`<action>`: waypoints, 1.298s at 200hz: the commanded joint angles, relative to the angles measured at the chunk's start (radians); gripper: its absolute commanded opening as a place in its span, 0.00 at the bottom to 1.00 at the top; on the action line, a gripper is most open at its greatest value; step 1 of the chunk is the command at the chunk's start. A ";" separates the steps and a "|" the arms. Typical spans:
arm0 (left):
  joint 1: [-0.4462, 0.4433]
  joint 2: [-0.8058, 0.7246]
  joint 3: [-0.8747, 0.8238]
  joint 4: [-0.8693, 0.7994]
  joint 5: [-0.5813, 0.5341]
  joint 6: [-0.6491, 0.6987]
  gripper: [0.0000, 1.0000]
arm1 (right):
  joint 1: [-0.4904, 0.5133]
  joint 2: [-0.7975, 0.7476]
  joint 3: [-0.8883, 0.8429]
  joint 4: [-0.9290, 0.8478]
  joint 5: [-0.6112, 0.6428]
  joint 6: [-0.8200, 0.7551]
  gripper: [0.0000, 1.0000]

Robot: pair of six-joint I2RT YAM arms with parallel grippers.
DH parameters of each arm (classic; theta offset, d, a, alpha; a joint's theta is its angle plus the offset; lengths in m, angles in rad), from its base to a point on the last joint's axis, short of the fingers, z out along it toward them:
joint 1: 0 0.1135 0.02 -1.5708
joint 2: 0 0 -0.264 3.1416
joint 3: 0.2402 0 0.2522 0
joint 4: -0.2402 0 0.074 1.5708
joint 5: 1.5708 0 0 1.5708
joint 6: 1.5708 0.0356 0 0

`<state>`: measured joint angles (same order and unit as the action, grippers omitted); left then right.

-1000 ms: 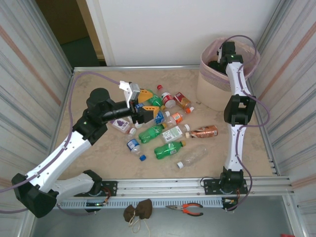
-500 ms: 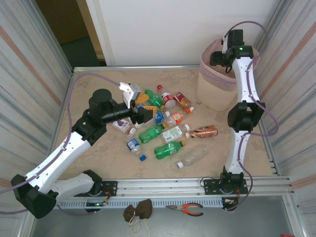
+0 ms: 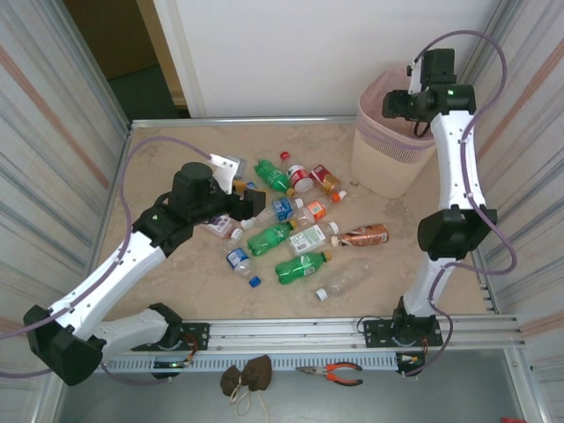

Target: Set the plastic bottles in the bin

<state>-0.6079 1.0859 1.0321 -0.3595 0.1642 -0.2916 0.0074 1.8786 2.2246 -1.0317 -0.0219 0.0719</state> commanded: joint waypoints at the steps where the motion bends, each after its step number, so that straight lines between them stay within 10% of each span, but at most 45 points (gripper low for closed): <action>1: 0.007 0.020 0.011 -0.145 -0.155 -0.125 0.73 | 0.024 -0.120 -0.085 0.048 -0.037 0.037 0.73; 133: -0.061 0.015 -0.238 -0.362 -0.299 -0.742 0.76 | 0.146 -0.441 -0.546 0.174 -0.064 0.067 0.70; 259: -0.062 0.139 -0.385 -0.149 -0.093 -0.843 0.79 | 0.172 -0.465 -0.577 0.184 -0.084 0.062 0.70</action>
<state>-0.6655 1.2076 0.6697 -0.5507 0.0193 -1.1080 0.1711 1.4418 1.6520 -0.8593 -0.0845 0.1230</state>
